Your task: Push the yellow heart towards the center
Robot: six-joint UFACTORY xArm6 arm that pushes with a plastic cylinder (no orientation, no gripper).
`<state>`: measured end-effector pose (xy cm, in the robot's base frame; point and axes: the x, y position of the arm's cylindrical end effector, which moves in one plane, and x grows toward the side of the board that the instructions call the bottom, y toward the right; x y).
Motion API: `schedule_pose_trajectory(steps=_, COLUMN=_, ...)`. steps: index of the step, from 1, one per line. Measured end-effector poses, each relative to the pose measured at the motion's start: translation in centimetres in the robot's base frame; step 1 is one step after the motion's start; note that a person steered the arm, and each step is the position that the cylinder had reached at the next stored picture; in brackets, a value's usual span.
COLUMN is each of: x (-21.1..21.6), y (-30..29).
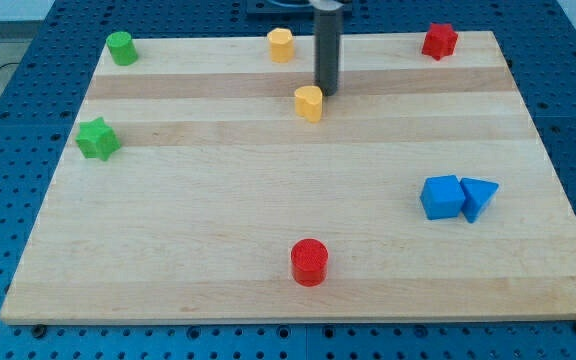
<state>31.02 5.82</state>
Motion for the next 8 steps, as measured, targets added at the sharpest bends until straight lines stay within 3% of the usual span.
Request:
schedule_pose_trajectory(steps=1, x=0.9, y=7.7)
schedule_pose_trajectory(steps=2, x=3.9, y=7.4)
schedule_pose_trajectory(steps=3, x=4.3, y=1.7)
schedule_pose_trajectory(steps=4, x=1.8, y=-2.8)
schedule_pose_trajectory(steps=5, x=0.9, y=-3.4)
schedule_pose_trajectory(steps=7, x=10.3, y=-4.0)
schedule_pose_trajectory(steps=8, x=10.0, y=-7.3)
